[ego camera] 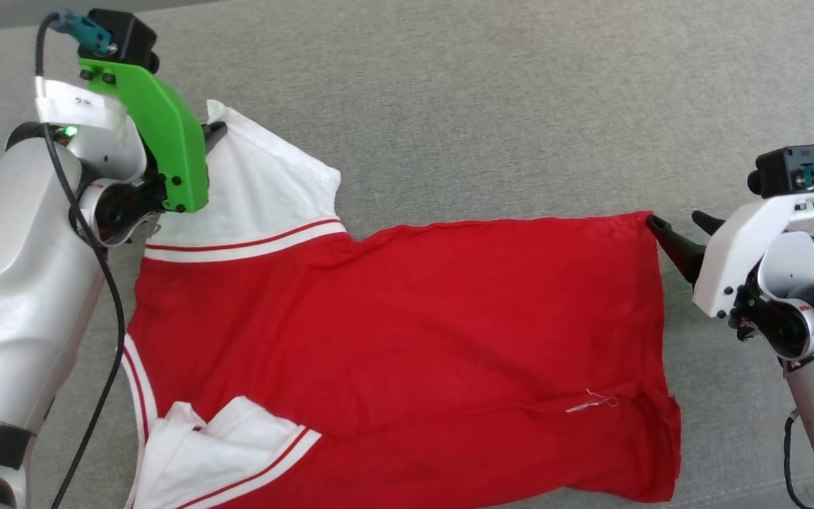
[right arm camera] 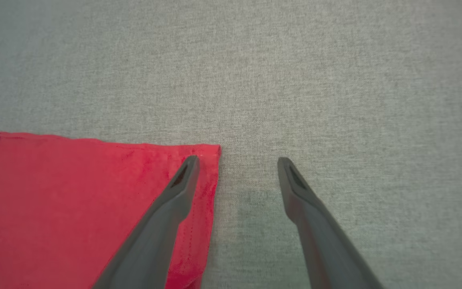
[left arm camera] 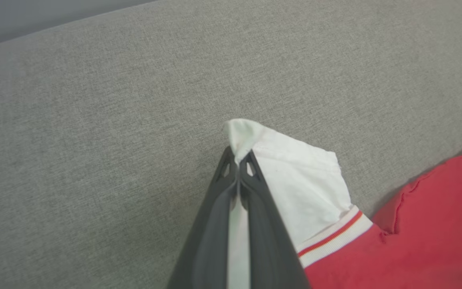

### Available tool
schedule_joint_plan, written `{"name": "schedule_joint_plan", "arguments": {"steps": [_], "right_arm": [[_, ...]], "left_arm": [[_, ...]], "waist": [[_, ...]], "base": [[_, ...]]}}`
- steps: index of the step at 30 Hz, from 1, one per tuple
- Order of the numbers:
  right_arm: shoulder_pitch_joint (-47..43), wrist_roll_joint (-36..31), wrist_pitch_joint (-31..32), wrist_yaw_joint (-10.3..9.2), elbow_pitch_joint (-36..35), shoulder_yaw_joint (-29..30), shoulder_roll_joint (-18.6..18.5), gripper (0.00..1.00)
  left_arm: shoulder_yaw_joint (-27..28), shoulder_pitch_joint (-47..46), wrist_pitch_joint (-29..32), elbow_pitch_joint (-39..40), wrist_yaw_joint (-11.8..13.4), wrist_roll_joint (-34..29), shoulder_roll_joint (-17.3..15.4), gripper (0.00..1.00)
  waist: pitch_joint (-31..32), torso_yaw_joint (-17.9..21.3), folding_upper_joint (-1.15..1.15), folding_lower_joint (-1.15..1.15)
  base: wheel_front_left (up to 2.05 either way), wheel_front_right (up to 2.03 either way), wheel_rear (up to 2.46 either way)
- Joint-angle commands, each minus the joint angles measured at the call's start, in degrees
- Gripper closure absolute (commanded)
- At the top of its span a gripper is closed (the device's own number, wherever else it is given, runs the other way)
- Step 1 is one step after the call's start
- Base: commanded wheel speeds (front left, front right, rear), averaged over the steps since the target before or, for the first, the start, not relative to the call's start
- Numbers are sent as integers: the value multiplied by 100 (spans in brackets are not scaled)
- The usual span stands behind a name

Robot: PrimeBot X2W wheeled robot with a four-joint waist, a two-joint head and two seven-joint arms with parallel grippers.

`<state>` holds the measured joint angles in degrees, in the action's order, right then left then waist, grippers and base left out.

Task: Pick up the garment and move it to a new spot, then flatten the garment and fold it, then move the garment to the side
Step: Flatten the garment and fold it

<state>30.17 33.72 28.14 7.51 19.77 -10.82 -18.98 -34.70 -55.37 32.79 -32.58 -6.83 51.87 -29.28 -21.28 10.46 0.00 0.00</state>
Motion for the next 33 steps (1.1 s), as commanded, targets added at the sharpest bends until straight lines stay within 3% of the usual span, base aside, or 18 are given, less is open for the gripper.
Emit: {"name": "schedule_joint_plan", "arguments": {"steps": [1,10,11,12,13,19,21,33], "right_arm": [[170,71,222,-2,48,-131,-68,0],[417,417,1926,-2,832,-814,-299,0],[400,433,2079,-2,936,-838,-286,18],[385,435,2236,-2,1026,-880,-274,76],[370,446,2361,-2,1093,-904,-259,100],[515,486,2225,-2,1138,-712,-227,100],[774,417,1628,-2,939,-551,-273,100],[909,324,436,-2,795,-453,-401,100]], "left_arm": [[-37,-45,-78,85,-29,-67,41,100],[-180,81,-301,371,-52,2,121,100],[-190,107,-327,370,-53,10,118,100],[-193,131,-364,366,-54,27,118,100],[-191,153,-396,356,-55,51,117,100],[-241,186,-645,279,-60,-18,13,100],[-242,165,-967,191,-62,-122,-55,100],[-28,378,-1841,-31,-34,-141,-129,100]], "waist": [[82,-362,0,0],[-91,-653,0,0],[-97,-662,0,0],[-101,-671,0,0],[-101,-676,0,0],[10,-645,0,0],[177,-633,0,0],[743,-707,0,0]], "base": [[0,0,0],[0,0,0],[0,0,0],[0,0,0],[0,0,0],[0,0,0],[0,0,0],[0,0,0]]}}
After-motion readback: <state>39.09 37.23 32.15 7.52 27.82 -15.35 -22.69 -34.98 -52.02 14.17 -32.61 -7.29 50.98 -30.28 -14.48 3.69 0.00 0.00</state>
